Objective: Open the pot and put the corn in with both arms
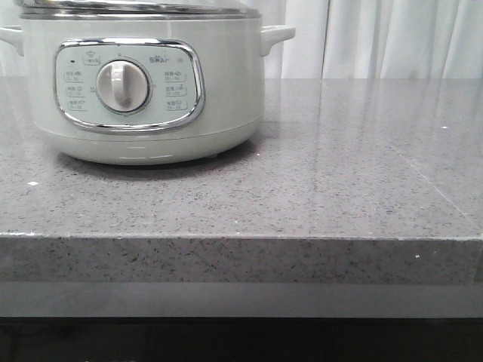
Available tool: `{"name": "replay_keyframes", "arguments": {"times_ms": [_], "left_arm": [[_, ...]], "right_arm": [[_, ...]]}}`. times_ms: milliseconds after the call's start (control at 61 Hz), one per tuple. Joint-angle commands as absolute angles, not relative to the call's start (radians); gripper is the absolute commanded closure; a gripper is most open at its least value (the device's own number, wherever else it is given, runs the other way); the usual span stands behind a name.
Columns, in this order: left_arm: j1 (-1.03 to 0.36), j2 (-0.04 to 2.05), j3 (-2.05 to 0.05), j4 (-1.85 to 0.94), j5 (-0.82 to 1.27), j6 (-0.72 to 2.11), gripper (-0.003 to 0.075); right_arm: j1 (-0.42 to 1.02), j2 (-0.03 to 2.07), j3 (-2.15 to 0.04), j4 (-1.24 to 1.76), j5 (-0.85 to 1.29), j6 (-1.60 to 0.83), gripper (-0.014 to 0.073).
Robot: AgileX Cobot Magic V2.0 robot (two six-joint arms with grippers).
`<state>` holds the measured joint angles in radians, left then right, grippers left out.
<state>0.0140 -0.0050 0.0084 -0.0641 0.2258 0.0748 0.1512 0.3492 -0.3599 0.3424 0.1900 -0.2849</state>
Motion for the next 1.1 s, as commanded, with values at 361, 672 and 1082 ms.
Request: {"name": "replay_keyframes", "arguments": {"times_ms": [361, 672, 1082], "left_arm": [[0.016, -0.028, 0.008, -0.075, 0.138, 0.067, 0.0738], [0.016, -0.028, 0.008, -0.075, 0.138, 0.067, 0.0738], [0.016, -0.028, 0.008, -0.075, 0.138, 0.067, 0.0738]], "right_arm": [[0.020, 0.205, -0.063, 0.119, -0.067, -0.083, 0.0661], [-0.007, -0.011, 0.025, 0.119, 0.103, -0.083, 0.0661], [-0.007, -0.027, 0.025, 0.119, 0.123, -0.083, 0.0661]]}}
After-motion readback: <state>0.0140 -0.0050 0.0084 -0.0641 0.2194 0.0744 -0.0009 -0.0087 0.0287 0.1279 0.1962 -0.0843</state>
